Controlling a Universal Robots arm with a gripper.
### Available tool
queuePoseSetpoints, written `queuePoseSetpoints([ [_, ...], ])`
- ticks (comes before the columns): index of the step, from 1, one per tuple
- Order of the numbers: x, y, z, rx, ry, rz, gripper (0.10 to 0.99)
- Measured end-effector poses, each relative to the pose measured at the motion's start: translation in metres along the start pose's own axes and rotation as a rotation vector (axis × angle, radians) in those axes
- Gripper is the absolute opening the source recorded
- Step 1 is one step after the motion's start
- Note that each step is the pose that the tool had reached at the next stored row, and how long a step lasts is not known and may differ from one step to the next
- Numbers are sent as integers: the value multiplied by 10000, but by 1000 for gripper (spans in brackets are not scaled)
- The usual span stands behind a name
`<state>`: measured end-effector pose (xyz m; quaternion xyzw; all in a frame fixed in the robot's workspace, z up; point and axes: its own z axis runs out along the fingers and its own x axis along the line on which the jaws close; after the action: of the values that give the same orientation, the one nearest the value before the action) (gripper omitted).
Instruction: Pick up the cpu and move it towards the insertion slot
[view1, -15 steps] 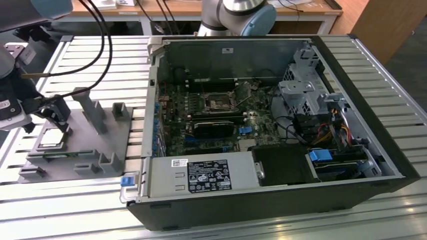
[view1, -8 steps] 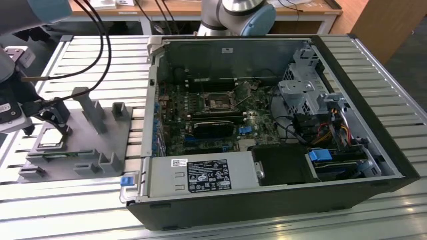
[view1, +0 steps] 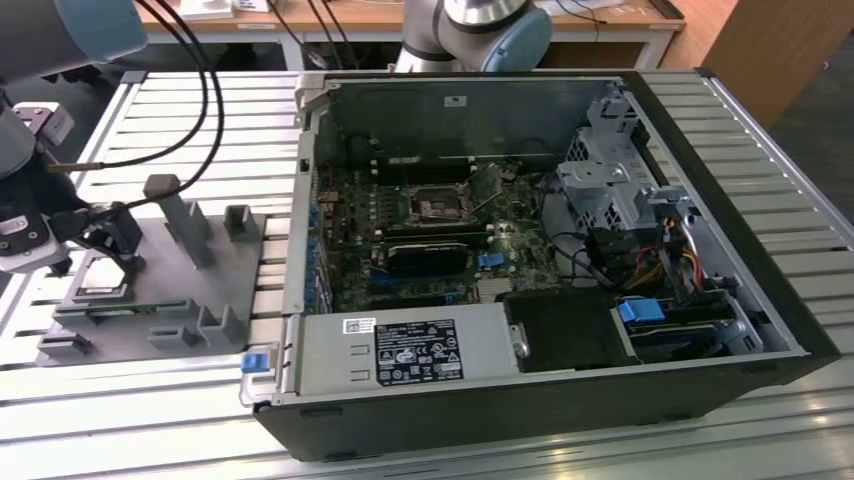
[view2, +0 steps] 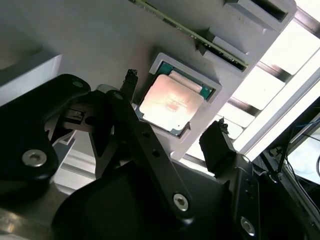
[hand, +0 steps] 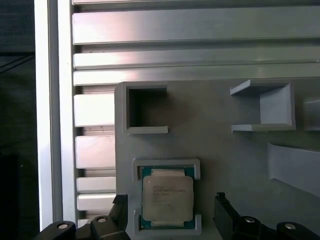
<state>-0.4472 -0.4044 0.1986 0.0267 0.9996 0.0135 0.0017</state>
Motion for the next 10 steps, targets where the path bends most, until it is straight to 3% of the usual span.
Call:
queuePoseSetpoints([
  [10,12,4,79,1,8,1,761],
])
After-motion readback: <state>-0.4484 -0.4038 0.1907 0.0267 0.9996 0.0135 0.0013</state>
